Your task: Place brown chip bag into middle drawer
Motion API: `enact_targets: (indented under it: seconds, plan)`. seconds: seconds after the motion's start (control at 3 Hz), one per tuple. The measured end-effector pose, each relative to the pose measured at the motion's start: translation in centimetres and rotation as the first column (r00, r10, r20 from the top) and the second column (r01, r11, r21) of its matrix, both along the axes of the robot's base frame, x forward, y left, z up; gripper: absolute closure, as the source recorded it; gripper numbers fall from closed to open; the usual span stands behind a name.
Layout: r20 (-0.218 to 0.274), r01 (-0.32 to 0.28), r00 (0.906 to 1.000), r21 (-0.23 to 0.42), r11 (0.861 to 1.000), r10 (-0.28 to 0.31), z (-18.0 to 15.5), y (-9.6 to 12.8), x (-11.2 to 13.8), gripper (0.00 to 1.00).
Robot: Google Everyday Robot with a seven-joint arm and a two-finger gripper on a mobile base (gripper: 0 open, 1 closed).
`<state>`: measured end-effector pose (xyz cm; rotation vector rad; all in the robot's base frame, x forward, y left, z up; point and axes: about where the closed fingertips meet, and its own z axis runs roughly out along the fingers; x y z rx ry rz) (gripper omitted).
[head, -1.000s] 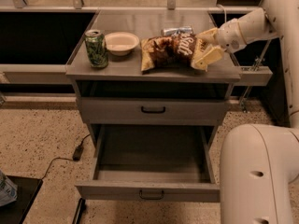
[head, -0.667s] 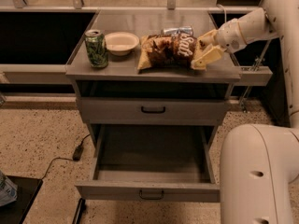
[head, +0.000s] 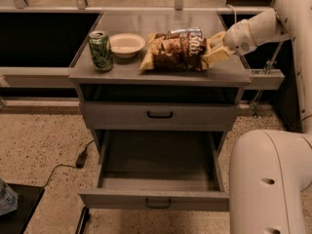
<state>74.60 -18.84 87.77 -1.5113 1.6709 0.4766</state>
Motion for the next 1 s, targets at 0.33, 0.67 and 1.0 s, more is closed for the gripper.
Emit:
enact_targets:
  seconds: [0.33,0.67,1.0]
  plan:
    - [-0.021,0.001,0.9998,-0.008,1.0,-0.002,0.6,-1.5,-1.7,1.0]
    - [-0.005,-0.017,0.9999,-0.037,0.999,0.016,4.2,-4.7,-7.2,1.0]
    - [0.062,-0.073,0.9953,-0.03,0.997,0.075,9.6,-5.9,-14.9,1.0]
